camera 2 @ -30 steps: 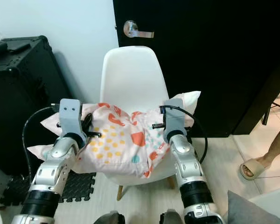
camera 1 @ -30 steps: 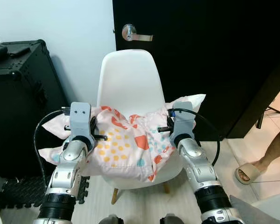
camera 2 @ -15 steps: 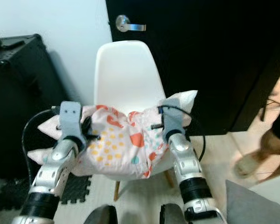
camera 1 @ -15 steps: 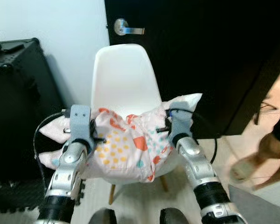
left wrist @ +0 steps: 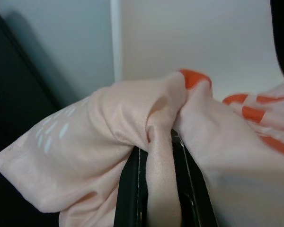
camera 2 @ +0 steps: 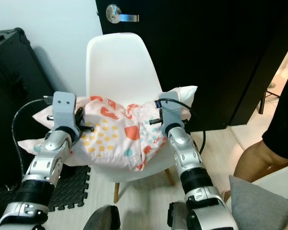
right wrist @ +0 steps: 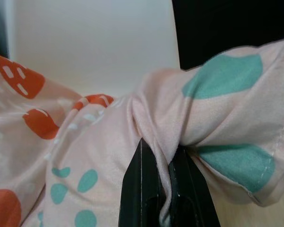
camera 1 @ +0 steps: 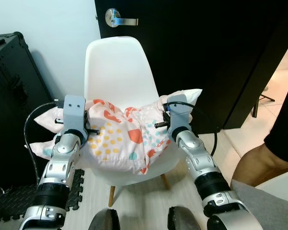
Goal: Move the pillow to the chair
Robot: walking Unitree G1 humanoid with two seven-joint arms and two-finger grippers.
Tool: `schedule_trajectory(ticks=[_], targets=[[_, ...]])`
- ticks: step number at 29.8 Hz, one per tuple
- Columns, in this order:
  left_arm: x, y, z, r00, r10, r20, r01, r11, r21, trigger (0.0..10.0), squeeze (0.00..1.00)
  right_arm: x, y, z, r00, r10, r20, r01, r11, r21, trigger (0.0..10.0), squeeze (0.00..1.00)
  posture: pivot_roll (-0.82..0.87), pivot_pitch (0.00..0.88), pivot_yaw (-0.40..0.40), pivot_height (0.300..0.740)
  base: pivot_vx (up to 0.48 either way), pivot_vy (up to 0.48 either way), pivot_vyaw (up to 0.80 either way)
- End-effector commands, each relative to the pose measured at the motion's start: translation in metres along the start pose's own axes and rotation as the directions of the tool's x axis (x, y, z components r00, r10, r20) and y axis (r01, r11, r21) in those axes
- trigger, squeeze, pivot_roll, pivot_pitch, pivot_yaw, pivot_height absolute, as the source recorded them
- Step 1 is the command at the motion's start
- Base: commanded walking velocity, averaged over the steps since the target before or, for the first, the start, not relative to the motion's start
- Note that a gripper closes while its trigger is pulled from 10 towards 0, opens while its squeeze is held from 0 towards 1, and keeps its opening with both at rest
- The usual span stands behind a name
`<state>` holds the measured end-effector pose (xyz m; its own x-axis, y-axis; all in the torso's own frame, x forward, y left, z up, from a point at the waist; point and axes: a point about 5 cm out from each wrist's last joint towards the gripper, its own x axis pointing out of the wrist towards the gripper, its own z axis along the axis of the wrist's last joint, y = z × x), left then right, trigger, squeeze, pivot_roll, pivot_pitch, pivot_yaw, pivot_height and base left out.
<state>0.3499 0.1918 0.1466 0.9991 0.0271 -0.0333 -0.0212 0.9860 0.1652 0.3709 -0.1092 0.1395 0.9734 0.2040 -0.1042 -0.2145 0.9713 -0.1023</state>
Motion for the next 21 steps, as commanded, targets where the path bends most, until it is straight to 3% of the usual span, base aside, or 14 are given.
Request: schedule_trajectory(ticks=[1,7,14,16,21], targets=[[0.007,0.005,0.010,0.999,0.001,0.052,-0.004,0.998,0.060,10.0,0.00,0.006,0.003,0.006,0.999,0.026,0.031,-0.026,0.999,0.020,10.0,0.00,0.03,0.140,-0.017,0.612,0.000,0.000,0.00],[0.015,0.010,0.012,0.998,0.011,0.061,-0.015,0.997,0.072,10.0,0.00,0.011,0.001,0.009,0.999,0.029,0.045,-0.030,0.999,0.018,10.0,0.00,0.03,0.171,-0.036,0.602,0.000,0.000,0.00],[0.034,0.014,0.025,0.998,-0.006,0.070,-0.004,0.991,0.133,10.0,0.00,0.027,-0.009,0.044,0.994,-0.025,0.105,0.027,0.999,-0.019,10.0,0.00,0.02,0.206,-0.046,0.597,0.000,0.000,0.00],[0.034,0.014,0.025,0.998,-0.006,0.070,-0.004,0.991,0.133,10.0,0.00,0.027,-0.009,0.044,0.994,-0.025,0.105,0.027,0.999,-0.019,10.0,0.00,0.02,0.206,-0.046,0.597,0.000,0.000,0.00],[0.040,0.009,0.037,0.993,-0.051,0.110,0.027,0.977,0.209,10.0,0.00,0.030,-0.017,0.048,0.992,-0.085,0.095,0.078,0.994,0.072,10.0,0.00,0.02,0.214,-0.050,0.597,0.000,0.000,0.00]])
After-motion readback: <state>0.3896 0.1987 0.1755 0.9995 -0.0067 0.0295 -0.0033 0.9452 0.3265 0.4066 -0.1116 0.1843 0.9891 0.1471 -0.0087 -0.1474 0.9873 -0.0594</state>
